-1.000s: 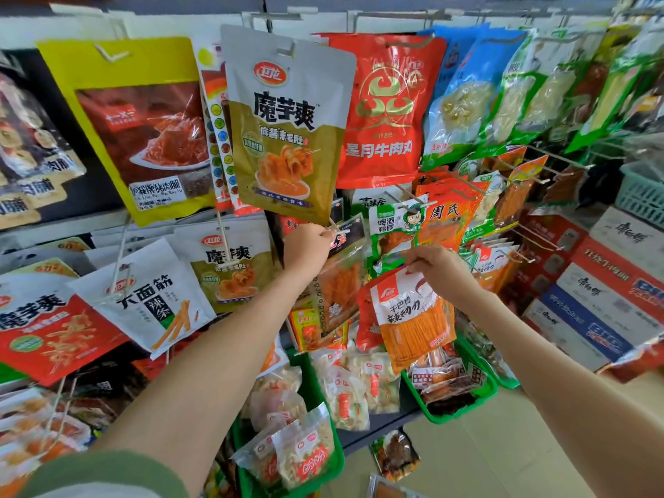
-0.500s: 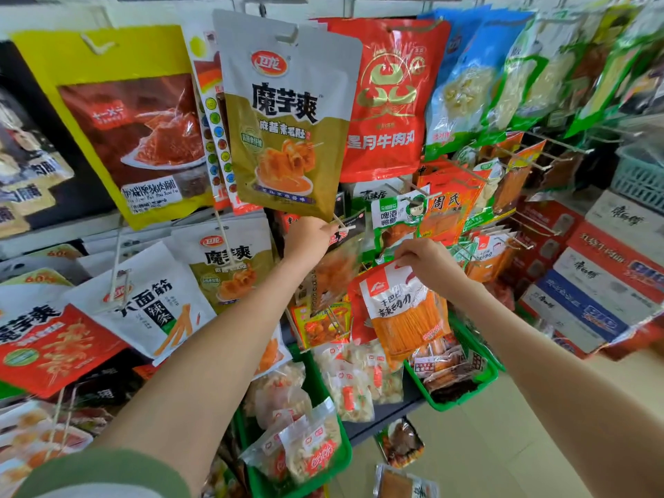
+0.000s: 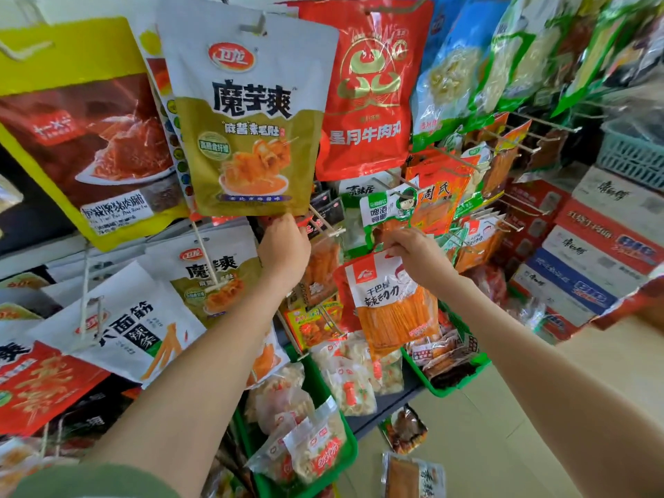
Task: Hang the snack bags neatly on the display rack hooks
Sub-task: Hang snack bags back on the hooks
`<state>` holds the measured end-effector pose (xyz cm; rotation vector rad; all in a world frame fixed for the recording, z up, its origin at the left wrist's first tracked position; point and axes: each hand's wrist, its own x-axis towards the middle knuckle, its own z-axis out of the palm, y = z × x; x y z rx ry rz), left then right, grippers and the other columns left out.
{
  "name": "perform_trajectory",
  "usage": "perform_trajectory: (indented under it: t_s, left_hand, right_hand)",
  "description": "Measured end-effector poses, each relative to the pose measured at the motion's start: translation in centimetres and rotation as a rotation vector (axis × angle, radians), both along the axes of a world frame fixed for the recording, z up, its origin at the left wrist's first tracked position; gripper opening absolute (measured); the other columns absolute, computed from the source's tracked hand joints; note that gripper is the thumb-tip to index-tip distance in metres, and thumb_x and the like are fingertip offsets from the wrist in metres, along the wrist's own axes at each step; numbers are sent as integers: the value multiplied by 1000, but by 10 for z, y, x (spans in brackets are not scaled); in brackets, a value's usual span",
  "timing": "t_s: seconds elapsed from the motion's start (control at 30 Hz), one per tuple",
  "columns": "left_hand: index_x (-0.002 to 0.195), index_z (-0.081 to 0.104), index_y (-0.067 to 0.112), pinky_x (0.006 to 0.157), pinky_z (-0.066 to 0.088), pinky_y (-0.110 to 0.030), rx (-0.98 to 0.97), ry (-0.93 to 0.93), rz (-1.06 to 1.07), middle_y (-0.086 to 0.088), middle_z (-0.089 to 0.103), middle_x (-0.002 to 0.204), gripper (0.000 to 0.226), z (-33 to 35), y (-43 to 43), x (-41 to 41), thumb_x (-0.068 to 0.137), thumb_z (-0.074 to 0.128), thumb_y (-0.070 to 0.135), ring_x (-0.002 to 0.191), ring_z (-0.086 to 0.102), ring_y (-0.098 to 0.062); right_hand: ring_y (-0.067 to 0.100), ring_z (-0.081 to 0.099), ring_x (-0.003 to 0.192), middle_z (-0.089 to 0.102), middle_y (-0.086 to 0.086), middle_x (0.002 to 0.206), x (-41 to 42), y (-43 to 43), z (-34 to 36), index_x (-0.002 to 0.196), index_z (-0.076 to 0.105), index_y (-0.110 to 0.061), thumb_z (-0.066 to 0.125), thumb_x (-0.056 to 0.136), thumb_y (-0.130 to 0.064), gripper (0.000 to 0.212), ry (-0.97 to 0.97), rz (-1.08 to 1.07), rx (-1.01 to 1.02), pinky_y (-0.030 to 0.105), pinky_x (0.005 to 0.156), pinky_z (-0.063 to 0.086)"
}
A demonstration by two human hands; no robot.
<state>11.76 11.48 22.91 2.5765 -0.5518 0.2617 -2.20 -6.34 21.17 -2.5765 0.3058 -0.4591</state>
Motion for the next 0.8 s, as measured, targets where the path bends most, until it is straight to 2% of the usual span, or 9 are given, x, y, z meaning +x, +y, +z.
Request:
perform_trajectory:
  t_s: [0.1,0.27,0.37,0.43,0.5,0.57,0.63,0.7,0.8]
  left_hand:
    - [130,40,5,91,43,-40,-51,31,99,-13,46,125,52,-18,4,-33,88,56,33,114,45,-29]
    - [139,21,2,107,25,-44,-321,274,215,-19,26,140,75,-32,-10,-93,84,64,31,130,25,-33]
    - [132,35,3,101,35,-35,-337,346,-14,-14,37,133,55,-30,-49,-135,87,60,23,117,40,-24]
    - [123,50,7,95,43,-35,-208,331,-312,-11,52,122,38,-34,-83,-166,89,56,20,106,52,-22]
    - [119,54,10,89,46,-41,10,277,-470,-12,59,115,30,-37,-122,-190,91,51,19,105,56,-28]
    - [115,53,10,80,46,-42,210,215,-498,-14,62,109,26,-38,-161,-210,90,49,17,102,58,-34]
    - [115,47,8,75,45,-43,300,237,-491,-17,62,105,27,-40,-199,-232,89,51,12,100,59,-38]
    - [120,38,5,71,43,-43,312,278,-495,-20,61,102,34,-45,-235,-255,89,50,6,97,59,-39]
    - [127,41,5,74,43,-41,316,300,-484,-21,60,106,40,-47,-283,-283,88,50,2,100,58,-37]
  right_hand:
    - [20,44,82,55,4,80,-13,-5,-13,81,57,0,47,87,4,13,-4,-42,2,24,58,24]
    - [22,47,89,60,9,89,-45,-25,-28,89,61,-1,44,89,4,18,36,-68,13,23,65,25]
    - [23,47,88,57,5,85,-67,-43,-31,90,62,0,43,90,5,19,17,-76,33,23,67,29]
    - [21,47,86,59,6,84,-86,-61,-36,89,62,0,45,90,5,18,14,-60,32,23,67,32]
    - [20,48,81,56,2,79,-110,-86,-42,82,60,-4,47,87,6,17,14,-45,45,26,67,36]
    - [18,46,71,53,3,74,-138,-118,-47,75,52,-11,46,83,9,23,12,-50,81,20,59,36]
    - [15,45,63,55,10,70,-165,-149,-48,70,50,-7,46,79,15,23,17,-53,103,12,54,34]
    - [20,45,61,54,16,64,-190,-183,-53,68,51,2,46,73,18,18,19,-36,99,17,57,32]
    - [23,45,64,53,9,64,-219,-230,-64,66,50,-4,45,71,16,22,14,-13,79,29,60,37]
